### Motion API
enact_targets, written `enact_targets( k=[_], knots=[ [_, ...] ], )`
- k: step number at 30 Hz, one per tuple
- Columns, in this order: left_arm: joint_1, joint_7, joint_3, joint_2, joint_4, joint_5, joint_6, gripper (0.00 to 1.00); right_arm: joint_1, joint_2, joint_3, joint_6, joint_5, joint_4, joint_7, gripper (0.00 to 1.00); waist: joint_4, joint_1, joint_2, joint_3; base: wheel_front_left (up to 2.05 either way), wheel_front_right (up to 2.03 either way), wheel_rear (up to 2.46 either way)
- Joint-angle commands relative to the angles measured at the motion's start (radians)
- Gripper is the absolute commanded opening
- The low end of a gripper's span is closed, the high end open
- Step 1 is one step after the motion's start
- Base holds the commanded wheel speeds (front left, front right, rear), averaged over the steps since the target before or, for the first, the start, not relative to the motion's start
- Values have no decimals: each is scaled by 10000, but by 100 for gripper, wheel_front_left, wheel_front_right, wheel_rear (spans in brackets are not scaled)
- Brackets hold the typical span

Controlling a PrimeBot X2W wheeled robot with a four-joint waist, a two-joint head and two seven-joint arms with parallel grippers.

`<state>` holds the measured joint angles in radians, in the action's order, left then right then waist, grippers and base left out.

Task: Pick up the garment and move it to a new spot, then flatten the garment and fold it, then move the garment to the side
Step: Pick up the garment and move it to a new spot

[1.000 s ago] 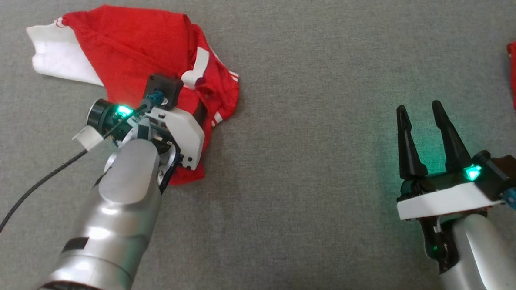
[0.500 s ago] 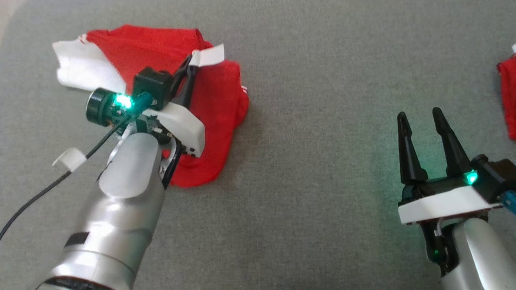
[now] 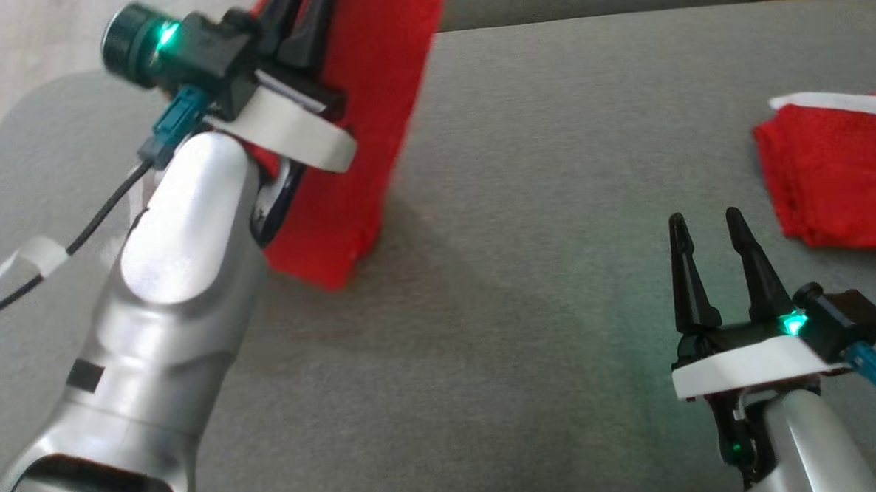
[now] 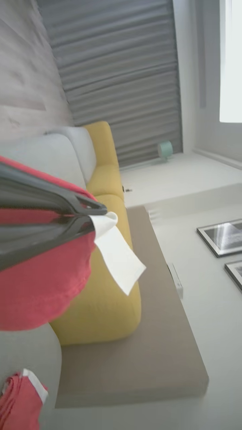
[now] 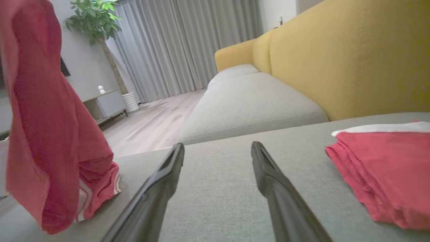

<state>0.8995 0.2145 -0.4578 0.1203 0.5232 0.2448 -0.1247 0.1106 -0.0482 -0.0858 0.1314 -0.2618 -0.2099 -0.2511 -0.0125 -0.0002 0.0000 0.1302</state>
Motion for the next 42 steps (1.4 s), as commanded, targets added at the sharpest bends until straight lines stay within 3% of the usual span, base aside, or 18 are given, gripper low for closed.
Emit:
enact_targets(
  k=[1, 10, 15, 20, 21, 22, 31, 42],
  knots=[
    [597, -228, 107, 366, -764, 116, -48, 0, 135, -20, -279, -7, -113, 307, -107, 100, -533, 2, 0, -33, 0, 0, 0],
    [1339, -1105, -674, 512, -2217, 249, -56, 0, 469, -20, -563, -7, -500, 472, -107, 100, -2264, 2, 0, 597, 0, 0, 0],
    [2510, -1089, -1399, 688, -1435, 273, -58, 0, 777, -20, -946, -7, -900, 638, -107, 100, -3443, 2, 0, 1395, 0, 0, 0],
    [3459, -696, -2128, 729, -83, 444, -58, 0, 870, -20, -1246, -7, -1168, 733, -107, 100, -4052, 2, 0, 1932, 0, 0, 0],
    [3596, -670, -2222, 710, 293, 502, -58, 31, 873, -20, -1277, -7, -1200, 748, -107, 100, -4094, 2, 0, 2002, 0, 0, 0],
    [3703, -686, -2311, 692, 715, 541, -58, 100, 878, -20, -1309, -7, -1223, 758, -107, 100, -4128, 2, 0, 2057, 0, 0, 0],
    [4004, -188, -3041, 651, 3000, 1125, -59, 100, 956, -20, -1324, -7, -1220, 830, -107, 100, -3847, 2, 0, 2196, 0, 0, 0],
    [3274, 456, -2686, 851, 3196, 1498, 53, 100, 832, -20, -565, -7, -467, 724, -107, 100, -1975, 2, 0, 1317, 0, 0, 0]
  ],
)
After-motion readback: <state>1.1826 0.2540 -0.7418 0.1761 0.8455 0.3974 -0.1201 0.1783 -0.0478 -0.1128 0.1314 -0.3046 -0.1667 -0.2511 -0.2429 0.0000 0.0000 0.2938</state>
